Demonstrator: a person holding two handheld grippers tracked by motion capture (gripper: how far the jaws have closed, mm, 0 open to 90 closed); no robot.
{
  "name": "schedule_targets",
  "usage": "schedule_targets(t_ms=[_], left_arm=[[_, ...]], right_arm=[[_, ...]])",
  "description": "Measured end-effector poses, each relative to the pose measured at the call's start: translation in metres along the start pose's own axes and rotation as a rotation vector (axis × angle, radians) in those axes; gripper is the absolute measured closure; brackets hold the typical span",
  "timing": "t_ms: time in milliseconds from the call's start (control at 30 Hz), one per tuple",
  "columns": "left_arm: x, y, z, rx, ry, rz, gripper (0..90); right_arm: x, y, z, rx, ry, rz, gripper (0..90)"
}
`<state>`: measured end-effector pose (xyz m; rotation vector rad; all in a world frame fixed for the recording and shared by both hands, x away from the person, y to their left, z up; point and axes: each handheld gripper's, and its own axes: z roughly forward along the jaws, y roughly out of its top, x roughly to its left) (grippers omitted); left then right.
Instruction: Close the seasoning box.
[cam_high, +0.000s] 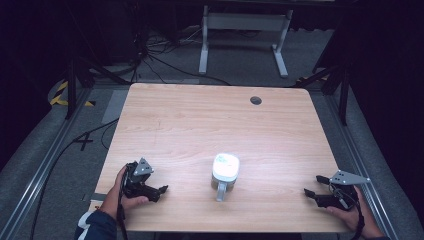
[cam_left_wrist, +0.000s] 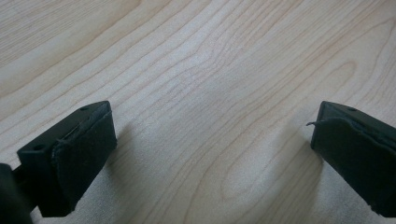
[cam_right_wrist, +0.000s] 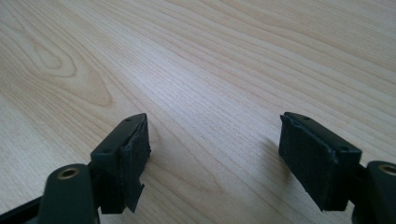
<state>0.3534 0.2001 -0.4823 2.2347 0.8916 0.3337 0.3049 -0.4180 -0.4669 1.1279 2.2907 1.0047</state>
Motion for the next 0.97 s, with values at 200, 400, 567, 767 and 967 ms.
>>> schedule_targets(t_ms=[200, 400, 567, 767, 967], left_arm=[[0.0, 0.0001, 0.0, 0.001, 0.0, 0.0, 0.2], [0.0001, 0.0002, -0.0001, 0.002, -0.001, 0.0, 0.2], [0.0, 0.0001, 0.0, 0.001, 0.0, 0.0, 0.2], [-0.0002, 0.0004, -0.0001, 0.004, 0.001, -0.005, 0.1], [-0.0003, 0.0004, -0.0001, 0.004, 0.003, -0.006, 0.2]], right_arm=[[0.0, 0.0, 0.0, 0.0, 0.0, 0.0, 24.6], [0.0, 0.0, 0.0, 0.0, 0.0, 0.0, 24.6], [0.0, 0.0, 0.0, 0.0, 0.0, 0.0, 24.6], [0.0, 0.0, 0.0, 0.0, 0.0, 0.0, 24.6], [0.0001, -0.0001, 0.0004, -0.003, 0.001, 0.002, 24.3]])
